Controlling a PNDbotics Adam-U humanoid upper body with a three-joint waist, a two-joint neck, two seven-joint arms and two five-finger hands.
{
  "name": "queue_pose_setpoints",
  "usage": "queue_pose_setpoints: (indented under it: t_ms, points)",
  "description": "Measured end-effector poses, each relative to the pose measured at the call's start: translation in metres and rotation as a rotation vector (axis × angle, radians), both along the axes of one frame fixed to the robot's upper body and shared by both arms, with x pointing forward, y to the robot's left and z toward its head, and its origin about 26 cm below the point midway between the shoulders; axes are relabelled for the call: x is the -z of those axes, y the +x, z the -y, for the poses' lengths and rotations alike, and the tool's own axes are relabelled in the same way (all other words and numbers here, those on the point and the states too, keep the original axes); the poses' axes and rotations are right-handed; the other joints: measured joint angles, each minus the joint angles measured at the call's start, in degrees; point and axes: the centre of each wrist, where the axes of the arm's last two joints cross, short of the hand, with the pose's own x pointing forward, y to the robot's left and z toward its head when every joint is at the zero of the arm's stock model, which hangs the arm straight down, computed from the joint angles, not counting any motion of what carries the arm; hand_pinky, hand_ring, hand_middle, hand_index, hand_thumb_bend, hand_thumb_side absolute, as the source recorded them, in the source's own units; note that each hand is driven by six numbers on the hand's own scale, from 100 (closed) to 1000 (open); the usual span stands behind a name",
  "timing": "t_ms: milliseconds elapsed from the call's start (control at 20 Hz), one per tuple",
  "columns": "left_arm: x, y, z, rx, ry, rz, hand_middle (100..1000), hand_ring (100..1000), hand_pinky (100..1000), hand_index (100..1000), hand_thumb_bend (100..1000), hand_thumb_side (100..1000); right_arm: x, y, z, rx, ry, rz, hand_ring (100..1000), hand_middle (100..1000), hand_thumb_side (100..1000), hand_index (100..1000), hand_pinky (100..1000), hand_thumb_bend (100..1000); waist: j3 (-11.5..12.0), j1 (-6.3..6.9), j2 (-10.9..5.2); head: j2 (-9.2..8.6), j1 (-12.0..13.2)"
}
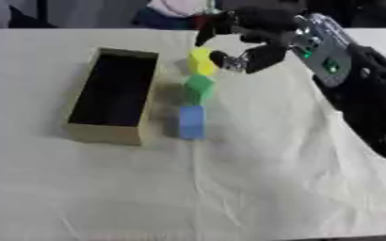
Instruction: Pick up objects on the table and place them in the box.
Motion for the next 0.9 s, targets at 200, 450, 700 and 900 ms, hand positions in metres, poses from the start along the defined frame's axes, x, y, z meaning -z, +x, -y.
queue_pose_setpoints:
  t_ms: [200, 450, 700, 900]
  points:
    - [0.0, 0.0, 0.0, 0.0, 0.001, -0.004, 739, 615, 738, 827, 100, 764, 0.011, 0.001, 0.004, 0.008, 0.013, -0.033, 858, 777, 939, 856, 853, 100, 0.0, -0.01, -0.37, 0.0, 0.0]
    - [0.0, -0.001, -0.001, 0.0, 0.004, -0.008, 739, 614, 738, 827, 100, 766, 0.019, 0.0, 0.003, 0.01, 0.013, -0.056, 831, 753, 812, 847, 846, 100, 0.0, -0.03, -0.59, 0.0, -0.2]
    - [0.001, -0.001, -0.001, -0.001, 0.005, -0.017, 739, 613, 738, 826, 100, 766, 0.033, -0.005, -0.007, 0.021, -0.03, -0.087, 818, 741, 741, 839, 845, 201, 0.0, -0.03, -0.67, 0.0, -0.3]
    - [0.001, -0.001, -0.001, -0.001, 0.005, -0.018, 738, 613, 738, 826, 100, 766, 0.033, -0.01, -0.013, 0.024, -0.08, -0.055, 816, 731, 689, 829, 854, 293, -0.1, -0.22, -0.67, 0.0, -0.3]
